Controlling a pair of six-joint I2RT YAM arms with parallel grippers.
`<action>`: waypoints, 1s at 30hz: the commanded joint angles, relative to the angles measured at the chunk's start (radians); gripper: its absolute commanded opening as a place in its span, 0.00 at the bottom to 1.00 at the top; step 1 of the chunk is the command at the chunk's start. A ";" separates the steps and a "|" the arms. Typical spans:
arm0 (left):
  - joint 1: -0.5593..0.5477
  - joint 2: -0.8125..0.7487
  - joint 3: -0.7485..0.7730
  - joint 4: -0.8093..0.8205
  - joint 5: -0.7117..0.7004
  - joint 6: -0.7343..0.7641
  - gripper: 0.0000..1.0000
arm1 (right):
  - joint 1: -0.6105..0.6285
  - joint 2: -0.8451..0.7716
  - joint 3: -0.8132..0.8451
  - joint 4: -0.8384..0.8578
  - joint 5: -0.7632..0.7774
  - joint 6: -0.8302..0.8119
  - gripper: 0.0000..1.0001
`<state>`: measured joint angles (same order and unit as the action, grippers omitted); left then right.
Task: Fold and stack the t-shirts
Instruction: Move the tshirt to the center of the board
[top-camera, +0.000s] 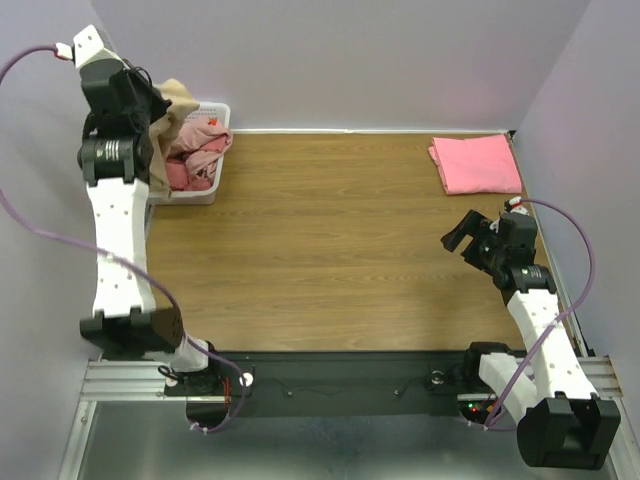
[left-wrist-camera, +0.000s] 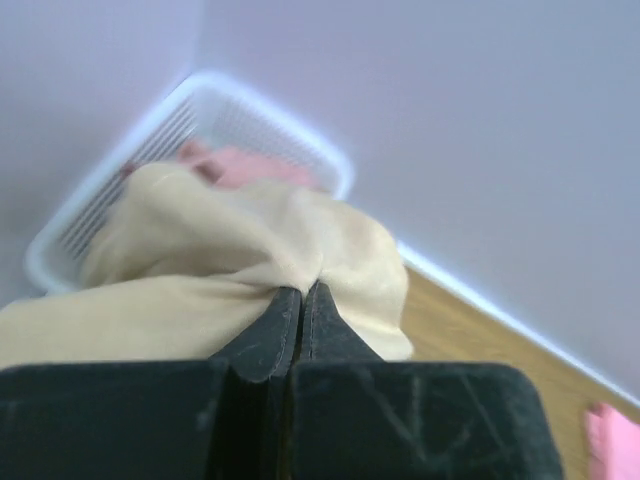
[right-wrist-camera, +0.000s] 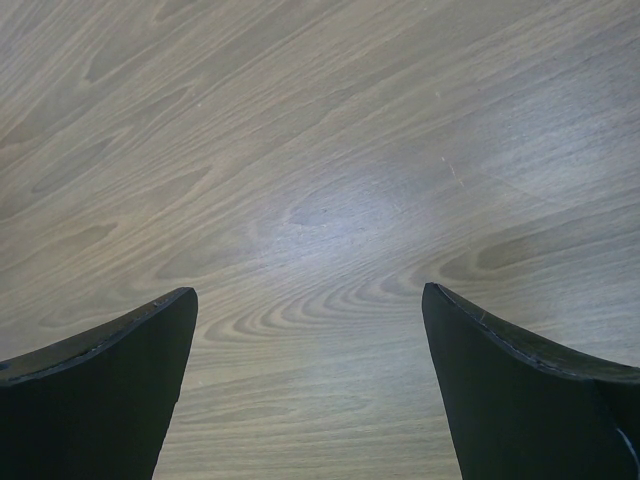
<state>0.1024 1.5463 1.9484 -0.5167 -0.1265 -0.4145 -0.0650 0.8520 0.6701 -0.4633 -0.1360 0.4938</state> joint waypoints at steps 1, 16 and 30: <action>-0.096 -0.240 -0.035 0.229 0.223 0.031 0.00 | 0.001 -0.019 0.009 0.040 -0.004 -0.008 1.00; -0.521 -0.253 -0.078 0.313 0.389 0.022 0.00 | 0.001 -0.045 0.009 0.040 -0.001 -0.006 1.00; -0.526 -0.298 -0.830 0.290 -0.091 -0.223 0.95 | 0.001 -0.030 -0.004 0.040 -0.068 -0.024 1.00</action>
<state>-0.4240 1.2972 1.1778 -0.2363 -0.0059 -0.5533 -0.0650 0.8265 0.6701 -0.4633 -0.1577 0.4931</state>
